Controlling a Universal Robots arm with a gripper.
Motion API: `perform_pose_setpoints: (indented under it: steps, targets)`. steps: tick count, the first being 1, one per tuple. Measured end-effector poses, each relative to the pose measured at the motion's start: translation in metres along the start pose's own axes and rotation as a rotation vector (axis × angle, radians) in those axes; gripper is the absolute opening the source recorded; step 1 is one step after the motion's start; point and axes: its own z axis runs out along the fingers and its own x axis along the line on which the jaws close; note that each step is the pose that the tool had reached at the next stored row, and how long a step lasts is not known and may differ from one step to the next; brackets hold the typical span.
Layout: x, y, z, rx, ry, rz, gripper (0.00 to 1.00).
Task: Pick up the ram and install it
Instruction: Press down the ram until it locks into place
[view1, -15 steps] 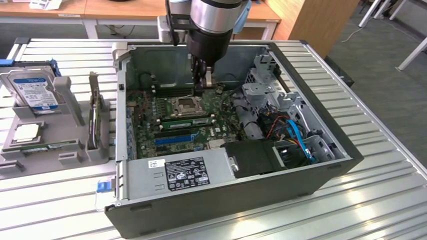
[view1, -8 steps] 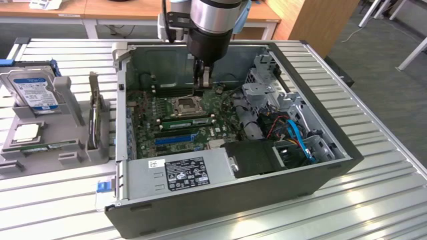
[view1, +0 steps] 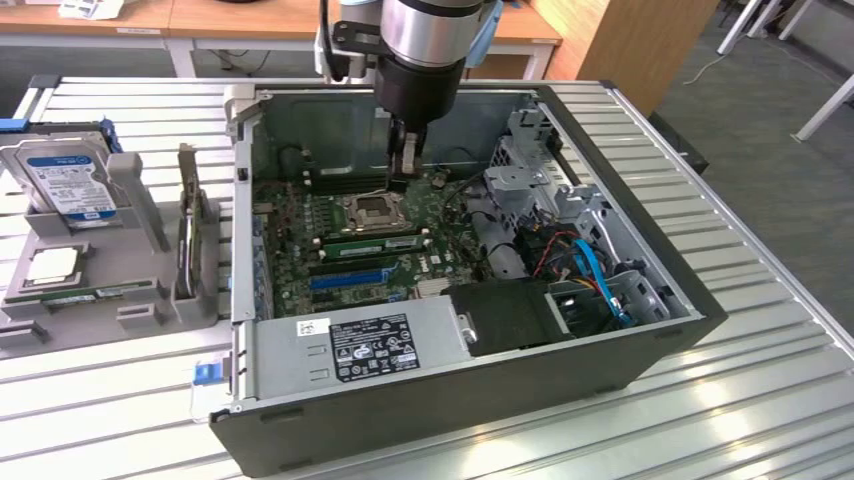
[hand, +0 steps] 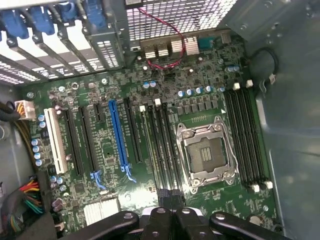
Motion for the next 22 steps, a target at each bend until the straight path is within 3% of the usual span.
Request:
perform_pose_setpoints:
  steps: [22]
  targets:
    - [0.0000, 0.0000, -0.0002, 0.0121, -0.0041, 0.106, 0.10]
